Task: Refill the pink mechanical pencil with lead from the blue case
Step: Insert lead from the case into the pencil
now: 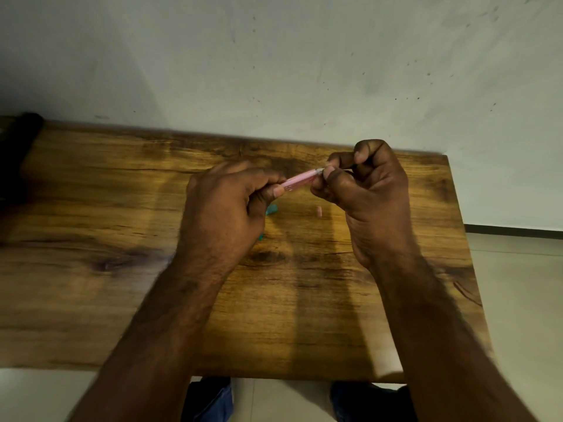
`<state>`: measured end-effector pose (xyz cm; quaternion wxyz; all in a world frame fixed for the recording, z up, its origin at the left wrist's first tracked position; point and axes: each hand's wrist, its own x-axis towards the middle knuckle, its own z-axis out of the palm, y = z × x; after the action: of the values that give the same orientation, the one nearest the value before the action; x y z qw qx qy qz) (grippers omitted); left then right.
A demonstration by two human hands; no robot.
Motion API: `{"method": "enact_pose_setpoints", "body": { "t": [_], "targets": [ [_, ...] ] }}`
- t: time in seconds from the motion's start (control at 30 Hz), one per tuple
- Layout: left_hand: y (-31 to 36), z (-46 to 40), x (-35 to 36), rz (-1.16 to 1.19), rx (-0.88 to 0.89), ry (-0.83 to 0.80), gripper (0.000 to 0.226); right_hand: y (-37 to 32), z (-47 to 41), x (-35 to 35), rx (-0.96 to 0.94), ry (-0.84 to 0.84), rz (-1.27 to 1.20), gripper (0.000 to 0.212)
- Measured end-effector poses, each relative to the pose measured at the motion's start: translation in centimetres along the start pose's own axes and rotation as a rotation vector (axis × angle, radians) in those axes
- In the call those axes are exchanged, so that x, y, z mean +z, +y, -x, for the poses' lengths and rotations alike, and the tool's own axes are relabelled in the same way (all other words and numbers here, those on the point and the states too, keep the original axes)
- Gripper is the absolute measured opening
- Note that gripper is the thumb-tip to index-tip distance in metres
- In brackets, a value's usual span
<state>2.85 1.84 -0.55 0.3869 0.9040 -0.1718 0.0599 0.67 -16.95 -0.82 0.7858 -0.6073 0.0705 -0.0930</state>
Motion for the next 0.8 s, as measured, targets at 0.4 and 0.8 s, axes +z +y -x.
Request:
{"method": "enact_pose_setpoints", "body": {
  "t": [0.4, 0.8],
  "targets": [
    [-0.3, 0.1, -0.4, -0.090, -0.017, 0.005, 0.023, 0.0, 0.2, -0.7, -0.048, -0.058, 0.288, 0.032],
    [-0.2, -0.1, -0.2, -0.111, -0.091, 0.011, 0.023, 1.7, 0.2, -1.2, 0.110, -0.021, 1.193, 0.017]
  ]
}}
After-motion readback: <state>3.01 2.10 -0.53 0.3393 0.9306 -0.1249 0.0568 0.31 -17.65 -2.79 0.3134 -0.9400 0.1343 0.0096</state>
